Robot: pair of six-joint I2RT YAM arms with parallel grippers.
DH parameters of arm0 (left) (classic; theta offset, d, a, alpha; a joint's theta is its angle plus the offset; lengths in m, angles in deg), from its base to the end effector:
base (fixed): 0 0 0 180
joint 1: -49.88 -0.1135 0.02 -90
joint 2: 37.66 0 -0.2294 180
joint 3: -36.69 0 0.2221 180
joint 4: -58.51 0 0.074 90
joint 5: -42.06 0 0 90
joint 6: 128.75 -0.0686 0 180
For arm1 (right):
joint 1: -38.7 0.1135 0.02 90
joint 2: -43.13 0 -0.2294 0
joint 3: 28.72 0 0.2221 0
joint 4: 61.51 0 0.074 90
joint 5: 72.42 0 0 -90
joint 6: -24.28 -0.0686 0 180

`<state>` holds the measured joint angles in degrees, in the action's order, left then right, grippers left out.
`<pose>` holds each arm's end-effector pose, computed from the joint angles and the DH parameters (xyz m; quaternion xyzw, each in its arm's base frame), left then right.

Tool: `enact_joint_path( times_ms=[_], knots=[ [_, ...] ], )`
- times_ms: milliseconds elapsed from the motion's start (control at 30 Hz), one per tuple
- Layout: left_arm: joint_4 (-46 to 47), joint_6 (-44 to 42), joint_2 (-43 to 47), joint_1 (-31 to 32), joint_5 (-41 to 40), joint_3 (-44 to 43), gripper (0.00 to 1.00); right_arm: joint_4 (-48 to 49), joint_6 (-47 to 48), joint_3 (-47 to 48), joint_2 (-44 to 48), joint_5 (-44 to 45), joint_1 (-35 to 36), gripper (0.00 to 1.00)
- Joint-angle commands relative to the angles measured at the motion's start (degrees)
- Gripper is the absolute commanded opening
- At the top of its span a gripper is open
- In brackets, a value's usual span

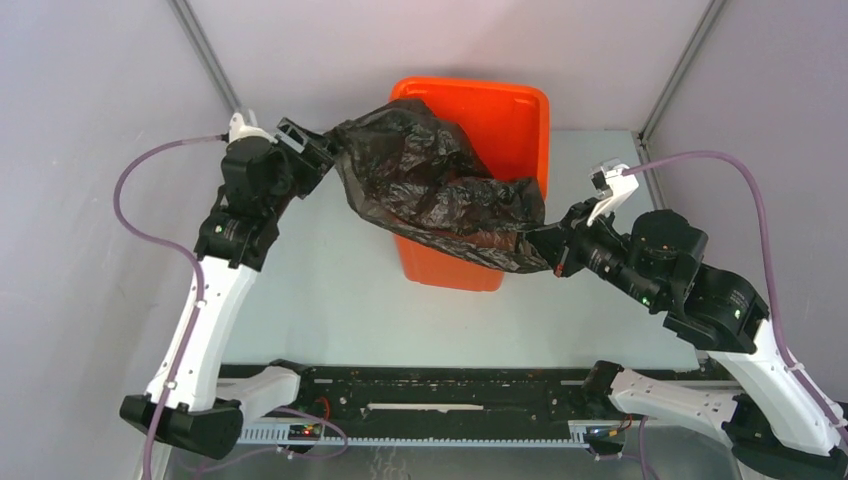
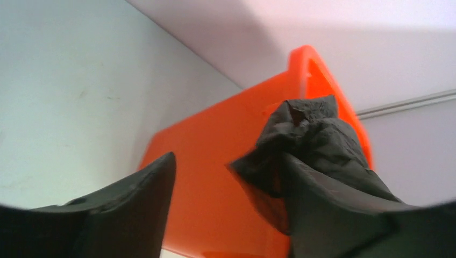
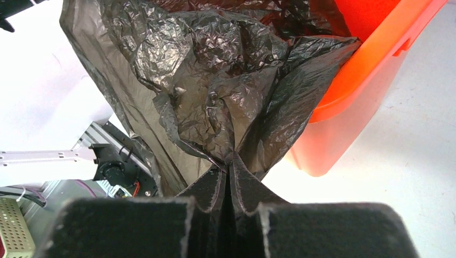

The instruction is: Put the trash bags into the trash bin

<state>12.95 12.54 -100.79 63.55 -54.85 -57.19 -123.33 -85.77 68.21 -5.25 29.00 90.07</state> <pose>0.2396 -0.0498 0.3954 -0.2898 0.7368 -0.2867 0.5394 0.1056 0.1104 0.4190 -0.1511 0.7679 0.2971 0.5470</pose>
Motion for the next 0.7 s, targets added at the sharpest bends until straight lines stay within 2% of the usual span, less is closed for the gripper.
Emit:
enact_joint_path(
  times_ms=[0, 67, 300, 400, 500, 667],
  knots=[
    [2.01, -1.99, 6.83, -0.31, 7.69, -1.18, 0.86, 0.28, -0.35, 0.69, -0.14, -0.44, -0.4, 0.1],
    [0.04, -2.32, 9.56, -0.31, 9.39, -0.93, 0.98, -0.26, -0.04, 1.19, -0.58, -0.43, -0.46, 0.12],
    [-10.41, 2.4, 21.46, -0.36, 9.71, 2.87, 1.0, -2.1, -0.37, 3.32, -2.59, -0.46, -0.49, 0.26],
    [-7.35, 6.91, 27.21, -0.4, 13.65, 8.22, 1.0, -2.27, -0.68, 3.85, -2.97, -0.09, -0.49, 0.31],
    [-1.1, 9.65, 30.56, 0.09, 20.91, 13.25, 0.98, -2.76, -0.63, 4.68, -3.41, 0.0, -0.49, 0.41],
    [3.58, 9.55, 30.17, 5.75, 23.33, 17.17, 0.99, -5.67, -0.07, 7.1, -4.4, 0.97, -0.49, 0.54]
  ],
)
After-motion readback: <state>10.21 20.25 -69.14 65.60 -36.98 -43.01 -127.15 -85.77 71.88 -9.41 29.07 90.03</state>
